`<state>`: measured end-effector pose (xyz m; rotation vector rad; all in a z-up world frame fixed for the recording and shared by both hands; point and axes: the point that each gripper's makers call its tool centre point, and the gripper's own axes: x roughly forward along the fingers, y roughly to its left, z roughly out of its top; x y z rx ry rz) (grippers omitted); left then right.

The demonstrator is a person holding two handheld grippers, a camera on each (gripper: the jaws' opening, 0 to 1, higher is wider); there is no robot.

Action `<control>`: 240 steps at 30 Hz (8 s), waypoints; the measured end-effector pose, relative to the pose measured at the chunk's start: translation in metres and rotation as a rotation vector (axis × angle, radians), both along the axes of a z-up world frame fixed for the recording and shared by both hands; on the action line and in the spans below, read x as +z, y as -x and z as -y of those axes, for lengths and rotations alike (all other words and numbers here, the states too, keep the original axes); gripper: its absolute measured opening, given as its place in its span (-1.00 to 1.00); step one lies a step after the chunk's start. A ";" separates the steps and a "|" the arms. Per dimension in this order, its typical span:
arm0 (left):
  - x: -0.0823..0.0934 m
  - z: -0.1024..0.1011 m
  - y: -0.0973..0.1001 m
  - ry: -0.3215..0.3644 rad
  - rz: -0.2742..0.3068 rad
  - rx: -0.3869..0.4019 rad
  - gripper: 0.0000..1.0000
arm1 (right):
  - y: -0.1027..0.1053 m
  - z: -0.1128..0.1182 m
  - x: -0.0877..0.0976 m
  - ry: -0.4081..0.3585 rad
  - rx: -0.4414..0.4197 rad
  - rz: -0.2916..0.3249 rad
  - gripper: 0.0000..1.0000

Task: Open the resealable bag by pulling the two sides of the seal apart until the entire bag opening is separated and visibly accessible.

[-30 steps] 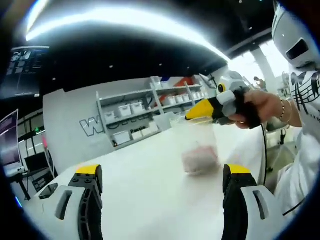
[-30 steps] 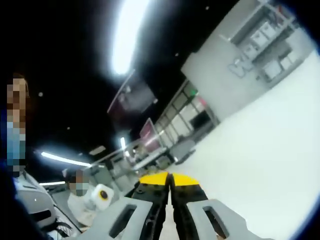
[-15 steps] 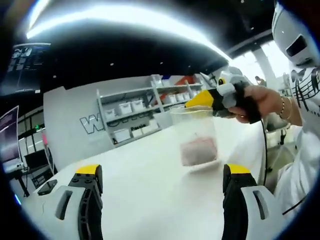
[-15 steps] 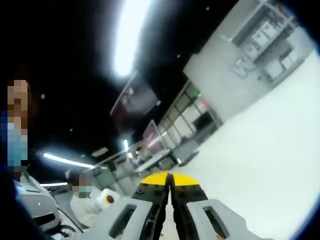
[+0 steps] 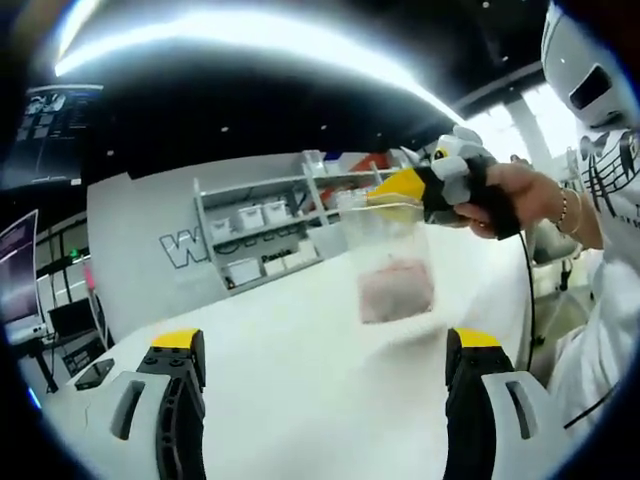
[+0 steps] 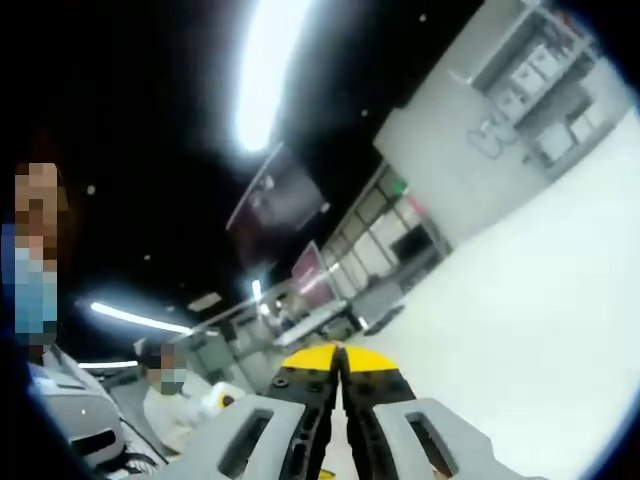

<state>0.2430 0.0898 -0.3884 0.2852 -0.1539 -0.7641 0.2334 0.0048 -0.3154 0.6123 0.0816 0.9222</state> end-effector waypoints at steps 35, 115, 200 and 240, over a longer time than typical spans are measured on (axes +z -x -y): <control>0.001 -0.019 -0.006 0.085 -0.098 0.051 0.94 | -0.025 0.003 0.034 0.019 0.003 0.053 -1.00; 0.002 -0.029 0.000 0.126 -0.146 0.043 0.82 | -0.148 0.018 0.019 0.240 -0.136 -0.021 -1.00; -0.003 -0.042 -0.008 0.139 -0.139 0.058 0.76 | -0.288 0.044 -0.001 0.340 -0.309 -0.140 -1.00; -0.006 -0.051 -0.015 0.155 -0.145 0.076 0.75 | -0.340 0.065 -0.005 0.371 -0.398 -0.183 -1.00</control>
